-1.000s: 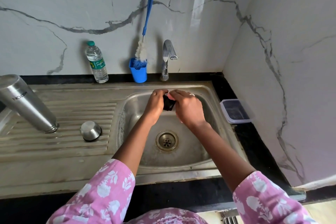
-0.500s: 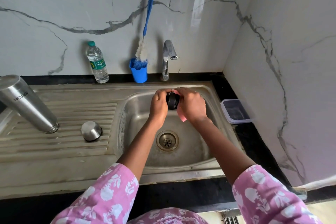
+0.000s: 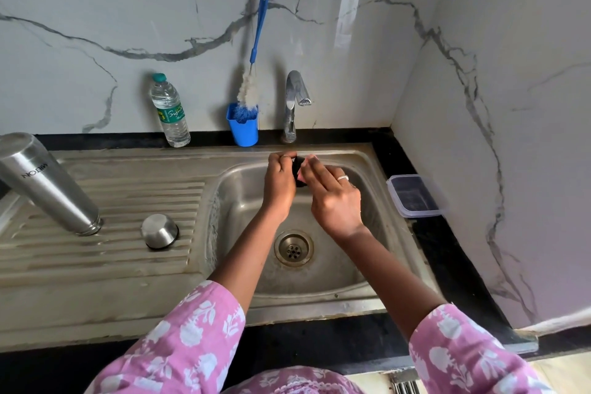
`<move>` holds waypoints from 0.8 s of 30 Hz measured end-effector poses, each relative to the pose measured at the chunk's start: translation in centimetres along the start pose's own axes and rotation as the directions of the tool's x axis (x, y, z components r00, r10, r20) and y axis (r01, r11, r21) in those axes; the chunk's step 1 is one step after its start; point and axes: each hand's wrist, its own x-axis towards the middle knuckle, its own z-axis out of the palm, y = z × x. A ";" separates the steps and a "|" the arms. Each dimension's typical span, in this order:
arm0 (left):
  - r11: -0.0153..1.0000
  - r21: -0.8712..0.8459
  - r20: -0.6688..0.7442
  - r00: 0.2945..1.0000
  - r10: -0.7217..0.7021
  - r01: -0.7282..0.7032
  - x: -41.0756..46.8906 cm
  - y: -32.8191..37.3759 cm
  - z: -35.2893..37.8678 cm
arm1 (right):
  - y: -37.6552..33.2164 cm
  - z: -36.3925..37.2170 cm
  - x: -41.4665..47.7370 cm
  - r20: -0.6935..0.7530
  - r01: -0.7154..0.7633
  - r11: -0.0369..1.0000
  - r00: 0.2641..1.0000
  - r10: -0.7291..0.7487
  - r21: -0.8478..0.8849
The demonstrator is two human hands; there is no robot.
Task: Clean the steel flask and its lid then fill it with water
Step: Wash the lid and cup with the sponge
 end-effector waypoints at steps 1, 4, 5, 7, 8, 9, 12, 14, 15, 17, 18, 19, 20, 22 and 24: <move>1.000 -0.005 0.000 1.000 -0.005 0.005 -0.1 -0.1 0.0 | 0.1 0.0 0.2 0.000 -0.009 1.000 1.000 0.009 0.002; 1.000 -0.016 0.000 1.000 0.007 -0.007 -0.2 -0.2 -0.1 | 0.1 -0.1 1.1 0.081 -0.109 0.992 0.991 0.104 0.061; 1.000 -0.014 0.002 1.000 0.015 -0.015 -0.3 -0.2 0.0 | 0.0 -0.4 1.7 0.119 -0.160 0.983 0.982 0.149 0.086; 1.000 -0.011 0.020 1.000 0.017 -0.017 -0.5 -0.1 0.2 | -0.2 -1.4 3.1 0.265 -0.307 0.939 0.928 0.260 0.154; 1.000 -0.016 0.030 0.999 0.011 -0.011 -0.7 -0.2 0.1 | -0.2 -1.6 3.7 0.361 -0.394 0.902 0.878 0.313 0.176; 0.999 -0.035 0.035 0.999 0.000 0.002 -0.6 -0.3 0.1 | 0.1 -1.5 4.0 0.420 -0.438 0.881 0.843 0.335 0.177; 0.988 -0.142 0.013 0.998 -0.059 0.060 -0.3 -0.5 0.1 | -0.1 -1.7 3.8 0.314 -0.269 0.943 0.928 0.200 0.194; 0.973 -0.212 0.027 0.995 -0.092 0.096 0.0 -0.1 0.2 | -0.2 -1.1 2.8 0.191 -0.092 0.987 0.979 0.066 0.131; 0.963 -0.244 0.048 0.993 -0.107 0.115 0.1 0.0 0.2 | -0.3 -0.7 2.2 0.144 -0.024 0.995 0.989 0.010 0.094; 0.941 -0.291 0.080 0.985 -0.155 0.171 0.0 0.3 0.2 | -0.3 -0.3 1.4 0.061 0.065 0.997 0.996 -0.068 0.044; 0.930 -0.306 0.093 0.979 -0.182 0.202 -0.2 0.2 0.3 | -0.2 -0.3 1.2 0.033 0.096 0.995 0.995 -0.097 0.028; 0.922 -0.317 0.101 0.974 -0.201 0.223 -0.4 0.2 0.3 | 0.1 -0.3 1.2 0.010 0.115 0.993 0.993 -0.116 0.012; 0.917 -0.327 0.099 0.973 -0.207 0.228 -0.5 0.1 0.3 | 0.2 -0.1 1.2 -0.005 0.110 0.994 0.994 -0.110 0.014; 0.915 -0.357 0.074 0.982 -0.175 0.190 -0.4 0.1 0.4 | 0.1 -0.2 1.7 0.011 0.027 0.996 1.000 -0.028 0.080; 0.916 -0.378 0.053 0.991 -0.127 0.137 -0.3 0.1 0.5 | -0.2 -0.4 2.5 0.053 -0.090 0.984 0.995 0.083 0.151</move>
